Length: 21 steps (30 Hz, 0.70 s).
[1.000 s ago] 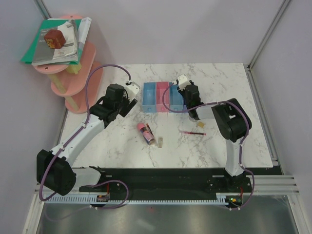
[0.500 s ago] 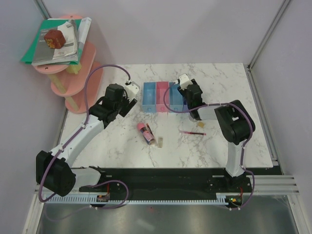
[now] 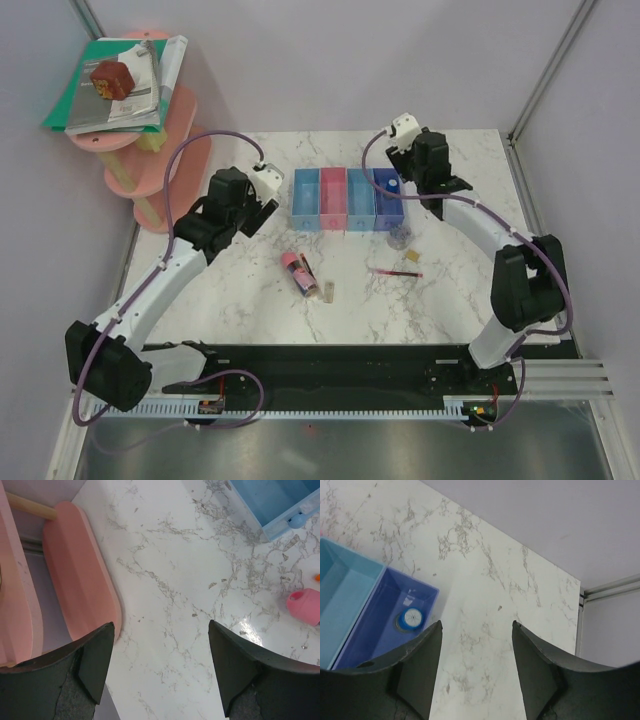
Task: Sort the stationery into containers
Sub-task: Pick up the stationery from the center of the board.
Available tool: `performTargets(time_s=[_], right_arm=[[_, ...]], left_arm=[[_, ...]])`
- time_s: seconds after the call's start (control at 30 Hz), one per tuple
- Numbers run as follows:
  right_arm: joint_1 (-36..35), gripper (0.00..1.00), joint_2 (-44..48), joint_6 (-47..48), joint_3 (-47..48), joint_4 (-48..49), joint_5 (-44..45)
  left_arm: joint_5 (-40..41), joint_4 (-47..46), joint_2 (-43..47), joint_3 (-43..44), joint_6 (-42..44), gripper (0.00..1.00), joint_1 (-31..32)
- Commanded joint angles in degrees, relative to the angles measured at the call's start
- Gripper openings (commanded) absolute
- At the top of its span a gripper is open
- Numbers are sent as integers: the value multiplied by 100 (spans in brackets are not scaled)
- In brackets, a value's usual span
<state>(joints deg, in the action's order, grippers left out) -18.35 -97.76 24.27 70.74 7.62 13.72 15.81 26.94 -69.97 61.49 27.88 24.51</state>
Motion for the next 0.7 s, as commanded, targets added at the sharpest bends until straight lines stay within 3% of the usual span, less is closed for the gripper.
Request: performTargets(time_s=[0.0,0.17,0.23,0.4,0.67], right_arm=[[130,66,467,235,195,-2113,-931],[165,66,591,350,-165,-3037,-1300],[174,71,582,315,-236,-3361,-1659],[174,83,477,192,-333,-3627,-2030],[182,87,161,60,-315,-3925,-2584]], left_arm=[[-263,197,212,319,350,84,18],[-447,365,370,372,446,84,27],[-474,444,441,372,508,84,27],[-474,532,660,320,587,84,27],[-562,593,898,82,570,84,27]])
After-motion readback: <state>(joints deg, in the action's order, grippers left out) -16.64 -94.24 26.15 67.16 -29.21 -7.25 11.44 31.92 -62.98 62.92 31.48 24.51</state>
